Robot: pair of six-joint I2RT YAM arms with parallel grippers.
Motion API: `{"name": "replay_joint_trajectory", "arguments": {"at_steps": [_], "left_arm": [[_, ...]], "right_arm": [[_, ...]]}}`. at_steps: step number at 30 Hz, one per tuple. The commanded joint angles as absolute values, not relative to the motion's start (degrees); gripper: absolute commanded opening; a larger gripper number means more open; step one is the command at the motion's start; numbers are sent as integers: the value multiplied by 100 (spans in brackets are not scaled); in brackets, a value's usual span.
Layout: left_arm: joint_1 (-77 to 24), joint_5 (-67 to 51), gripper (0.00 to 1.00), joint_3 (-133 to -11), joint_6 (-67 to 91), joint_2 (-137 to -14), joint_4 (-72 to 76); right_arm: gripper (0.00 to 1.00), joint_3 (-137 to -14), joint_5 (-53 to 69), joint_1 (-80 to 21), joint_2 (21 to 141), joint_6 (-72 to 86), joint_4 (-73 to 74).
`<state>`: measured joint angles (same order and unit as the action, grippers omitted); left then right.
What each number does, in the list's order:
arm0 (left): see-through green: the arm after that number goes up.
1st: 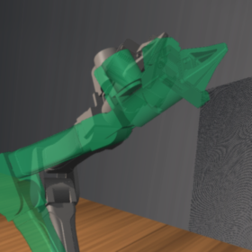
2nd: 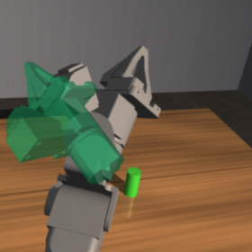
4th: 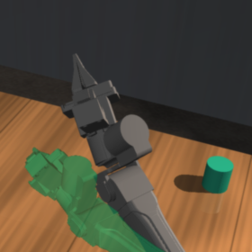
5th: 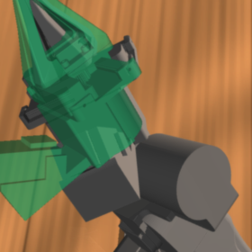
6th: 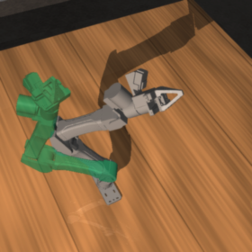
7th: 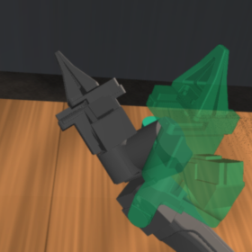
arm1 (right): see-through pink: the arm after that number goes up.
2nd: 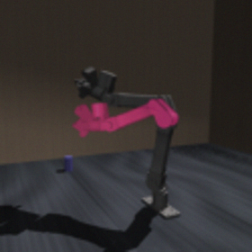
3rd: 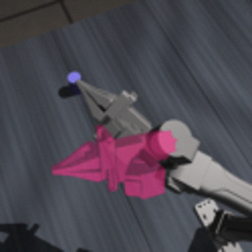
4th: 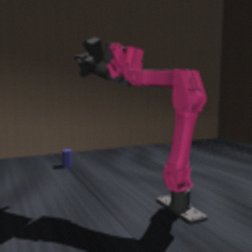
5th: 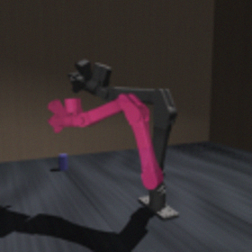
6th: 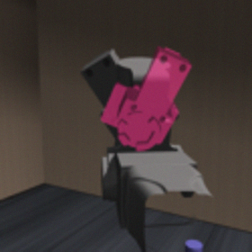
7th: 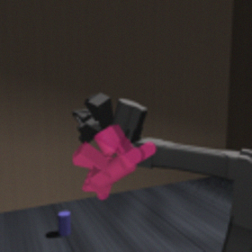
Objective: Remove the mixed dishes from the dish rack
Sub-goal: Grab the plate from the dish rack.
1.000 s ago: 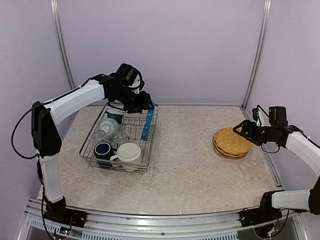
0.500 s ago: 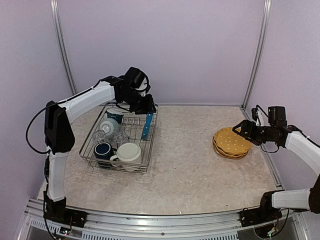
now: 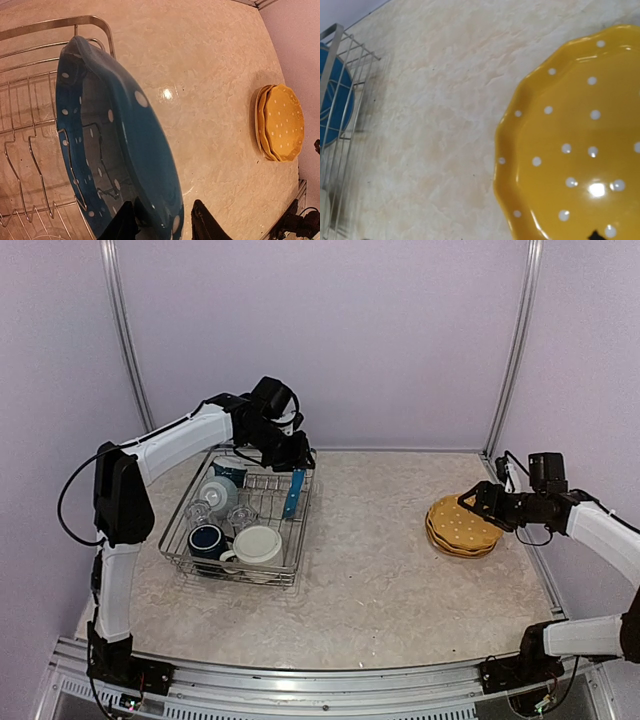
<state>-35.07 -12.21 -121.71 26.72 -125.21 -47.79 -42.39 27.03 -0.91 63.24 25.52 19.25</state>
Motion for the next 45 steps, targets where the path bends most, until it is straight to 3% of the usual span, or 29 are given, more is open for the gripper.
{"name": "replay_joint_trajectory", "arguments": {"at_steps": [1,7,19,30,45], "left_arm": [[-3498,-1148,35,-12485,2608,-12744,-4980],[-3498,-969,16,-12604,2566,-12757,-5160],[-3499,-1142,1,-12625,2637,-12237,-5288],[-3717,-569,0,-13440,2736,-12073,-6006],[-3884,-199,0,-13674,2557,-11679,-6200]], "right_arm": [[91,-4267,2621,-230,6384,2644,1813],[91,-4283,2600,-285,6421,2645,1813],[91,-4371,2549,-386,6517,2724,1740],[92,-4757,2389,-682,6801,2770,1821],[93,-4712,2390,-1036,7176,2830,1435]]}}
